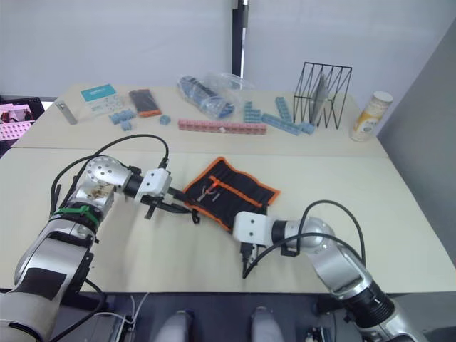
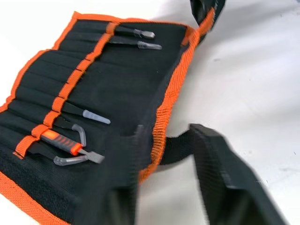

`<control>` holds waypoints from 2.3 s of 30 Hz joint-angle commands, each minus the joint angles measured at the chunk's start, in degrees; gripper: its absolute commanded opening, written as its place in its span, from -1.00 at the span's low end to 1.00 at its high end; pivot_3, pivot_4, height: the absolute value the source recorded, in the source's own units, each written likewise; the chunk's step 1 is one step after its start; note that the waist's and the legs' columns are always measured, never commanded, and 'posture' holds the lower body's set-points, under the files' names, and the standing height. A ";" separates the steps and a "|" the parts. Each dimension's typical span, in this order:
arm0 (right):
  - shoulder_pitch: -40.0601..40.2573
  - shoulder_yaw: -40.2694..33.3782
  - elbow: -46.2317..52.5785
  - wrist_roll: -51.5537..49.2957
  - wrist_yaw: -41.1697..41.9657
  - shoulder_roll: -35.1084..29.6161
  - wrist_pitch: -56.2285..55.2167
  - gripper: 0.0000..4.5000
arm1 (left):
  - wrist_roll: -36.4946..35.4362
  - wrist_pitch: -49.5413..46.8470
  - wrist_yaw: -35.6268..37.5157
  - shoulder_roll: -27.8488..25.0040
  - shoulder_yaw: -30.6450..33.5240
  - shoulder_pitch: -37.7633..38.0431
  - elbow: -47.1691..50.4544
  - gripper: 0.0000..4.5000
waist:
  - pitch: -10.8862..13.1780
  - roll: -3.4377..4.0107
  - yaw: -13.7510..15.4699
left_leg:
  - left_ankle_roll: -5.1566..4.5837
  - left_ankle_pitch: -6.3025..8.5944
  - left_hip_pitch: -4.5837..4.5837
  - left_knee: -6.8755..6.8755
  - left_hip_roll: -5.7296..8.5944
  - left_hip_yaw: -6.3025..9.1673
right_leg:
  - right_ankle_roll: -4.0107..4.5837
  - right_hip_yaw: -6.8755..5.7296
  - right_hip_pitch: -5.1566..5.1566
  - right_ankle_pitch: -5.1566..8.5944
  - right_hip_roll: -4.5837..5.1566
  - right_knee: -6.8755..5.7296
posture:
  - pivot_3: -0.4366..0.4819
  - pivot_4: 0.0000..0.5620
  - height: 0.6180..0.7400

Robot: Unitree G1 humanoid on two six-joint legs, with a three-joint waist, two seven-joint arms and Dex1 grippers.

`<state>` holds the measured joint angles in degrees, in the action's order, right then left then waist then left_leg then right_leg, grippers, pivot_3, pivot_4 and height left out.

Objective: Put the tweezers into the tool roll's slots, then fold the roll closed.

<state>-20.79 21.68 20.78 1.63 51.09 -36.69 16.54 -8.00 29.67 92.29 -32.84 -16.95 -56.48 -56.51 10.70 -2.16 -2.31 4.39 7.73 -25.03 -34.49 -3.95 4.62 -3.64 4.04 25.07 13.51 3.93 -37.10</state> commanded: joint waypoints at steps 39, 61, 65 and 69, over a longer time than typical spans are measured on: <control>1.72 -8.91 7.97 -19.76 -6.09 13.74 24.02 0.00 | 3.59 11.65 0.12 -6.62 0.68 8.62 4.75 -1.00 | 0.00 0.00 0.04 | -0.08 -0.02 -0.03 -0.44 -0.06 0.04 | -0.02 0.01 -0.16 -0.22 -0.08 -0.11 | -0.05 -0.47 0.44; 5.50 1.41 -11.90 -11.34 -10.79 17.69 16.28 -1.00 | 0.90 11.13 0.21 -7.30 1.80 8.18 2.83 -0.64 | -0.02 0.01 -0.11 | -0.08 -0.01 0.61 -0.39 -0.07 0.04 | 0.06 0.03 -0.75 -0.15 -0.10 -0.10 | -0.05 -0.47 0.44; 4.95 2.10 -12.02 -11.09 -10.43 17.40 16.48 -1.00 | -7.53 -6.18 0.21 -11.82 -0.38 10.78 12.53 -0.04 | -0.02 0.01 -0.30 | -0.08 -0.01 0.69 -0.37 -0.09 0.04 | 0.33 0.04 -0.82 0.01 -0.10 -0.12 | -0.05 -0.47 0.44; 4.28 2.99 -12.25 -10.91 -9.47 16.74 16.40 -1.00 | -16.90 -30.62 0.21 -14.44 2.69 11.28 22.42 0.55 | -0.02 0.00 -0.10 | -0.08 -0.01 0.70 -0.38 -0.10 0.04 | 0.33 0.04 -0.84 0.01 -0.11 -0.14 | -0.05 -0.47 0.44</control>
<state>-17.36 23.04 10.75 -11.11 41.34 -18.98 31.66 -20.89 6.73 92.32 -47.15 -16.61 -44.26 -37.89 10.68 -2.16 -2.41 4.31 7.72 -24.32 -34.89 -4.05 4.67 -3.30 4.08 24.20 13.53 3.83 -37.23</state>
